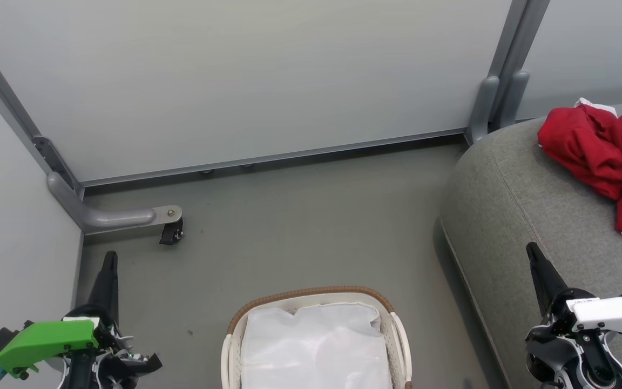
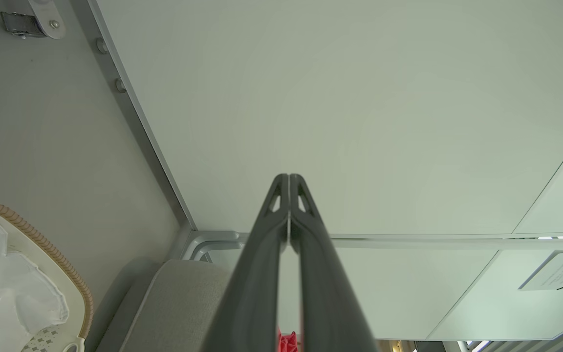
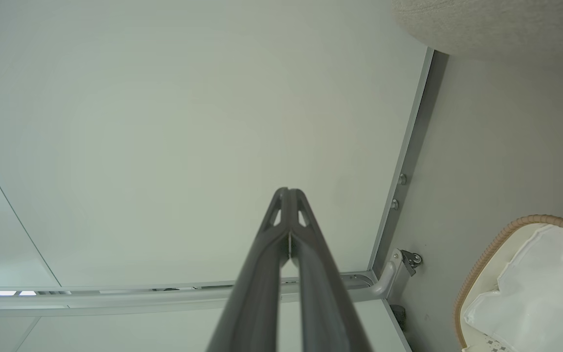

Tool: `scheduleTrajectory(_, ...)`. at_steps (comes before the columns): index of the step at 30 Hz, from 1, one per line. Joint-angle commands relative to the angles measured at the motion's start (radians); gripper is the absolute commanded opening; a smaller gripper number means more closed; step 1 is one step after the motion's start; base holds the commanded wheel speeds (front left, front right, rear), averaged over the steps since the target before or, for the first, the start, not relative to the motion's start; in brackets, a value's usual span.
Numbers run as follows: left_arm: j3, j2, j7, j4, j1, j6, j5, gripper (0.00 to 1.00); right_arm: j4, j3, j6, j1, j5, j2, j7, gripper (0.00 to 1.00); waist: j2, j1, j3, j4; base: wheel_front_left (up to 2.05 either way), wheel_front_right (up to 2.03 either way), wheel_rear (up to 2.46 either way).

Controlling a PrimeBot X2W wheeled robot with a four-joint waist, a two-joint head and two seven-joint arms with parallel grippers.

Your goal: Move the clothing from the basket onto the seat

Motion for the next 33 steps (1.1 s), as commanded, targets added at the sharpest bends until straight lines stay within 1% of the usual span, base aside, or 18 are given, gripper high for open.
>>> scheduleTrajectory(1,0.002,0.003,0.003,-0.002,-0.01,-0.007,-0.003,0.0,-0.004,-0.003,-0.001,-0.009,0.003,-0.006,0.003,0.0,0.0,0.0,0.0,0.0,0.0,0.0,0.0)
scheduleTrajectory(33,0.002,0.003,0.003,-0.002,-0.01,-0.006,-0.003,0.0,-0.004,-0.002,-0.001,-0.009,0.003,-0.006,0.003,0.0,0.0,0.0,0.0,0.0,0.0,0.0,0.0)
